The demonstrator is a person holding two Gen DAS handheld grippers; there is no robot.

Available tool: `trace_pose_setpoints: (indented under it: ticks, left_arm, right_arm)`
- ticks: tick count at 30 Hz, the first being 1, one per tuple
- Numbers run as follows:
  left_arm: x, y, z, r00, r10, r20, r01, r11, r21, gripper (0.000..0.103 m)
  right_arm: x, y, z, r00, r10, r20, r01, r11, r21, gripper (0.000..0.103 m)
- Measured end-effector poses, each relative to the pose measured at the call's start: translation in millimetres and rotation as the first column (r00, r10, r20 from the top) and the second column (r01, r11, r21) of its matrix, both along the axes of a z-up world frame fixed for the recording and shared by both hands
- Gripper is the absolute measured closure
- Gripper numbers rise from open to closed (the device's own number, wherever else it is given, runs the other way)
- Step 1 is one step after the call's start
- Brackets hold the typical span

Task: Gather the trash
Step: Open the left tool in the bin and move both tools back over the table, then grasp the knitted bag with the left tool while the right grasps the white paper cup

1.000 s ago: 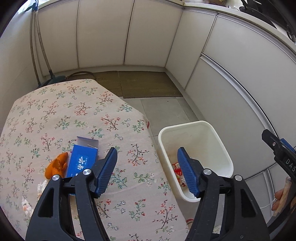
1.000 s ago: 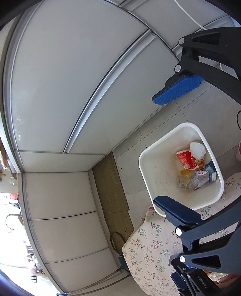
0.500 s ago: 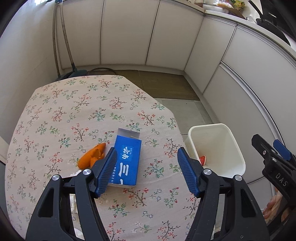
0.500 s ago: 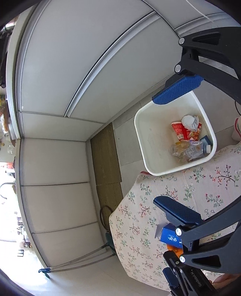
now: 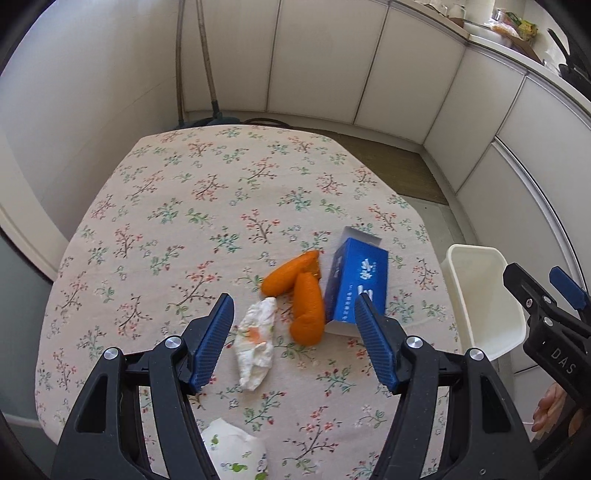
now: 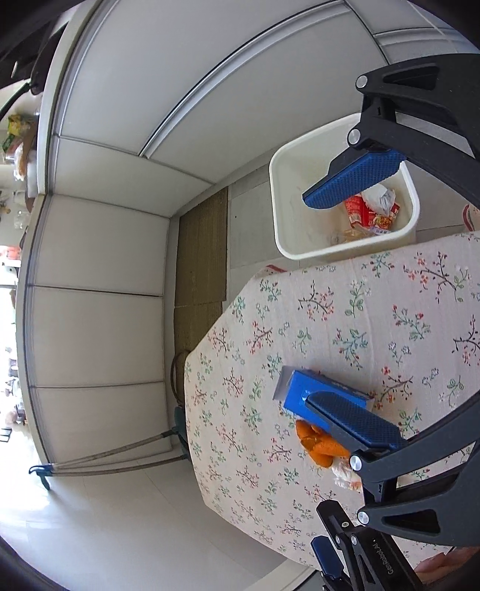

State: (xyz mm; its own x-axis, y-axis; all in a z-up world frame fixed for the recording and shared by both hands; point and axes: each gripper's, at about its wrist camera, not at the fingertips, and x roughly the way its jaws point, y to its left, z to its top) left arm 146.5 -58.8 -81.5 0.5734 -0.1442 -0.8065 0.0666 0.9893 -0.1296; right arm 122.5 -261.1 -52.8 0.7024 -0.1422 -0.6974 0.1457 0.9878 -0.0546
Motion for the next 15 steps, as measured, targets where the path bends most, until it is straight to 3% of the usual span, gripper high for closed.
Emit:
trace_pose_setpoints:
  ticks: [10,15]
  left_arm:
    - [-12,64,-23,0.991,0.099,-0.085,-0.098,0.995,0.011,0.038]
    - [-10,92,-41,0.975,0.142,-0.171,-0.146,0.989,-0.014,0.038]
  right_arm:
    - [3,68,-15,0.991,0.125,-0.048,-0.126,0.992,-0.014,0.007]
    - [5,93,-24,0.983,0.169,-0.076,-0.17,0.985,-0.015,0.007]
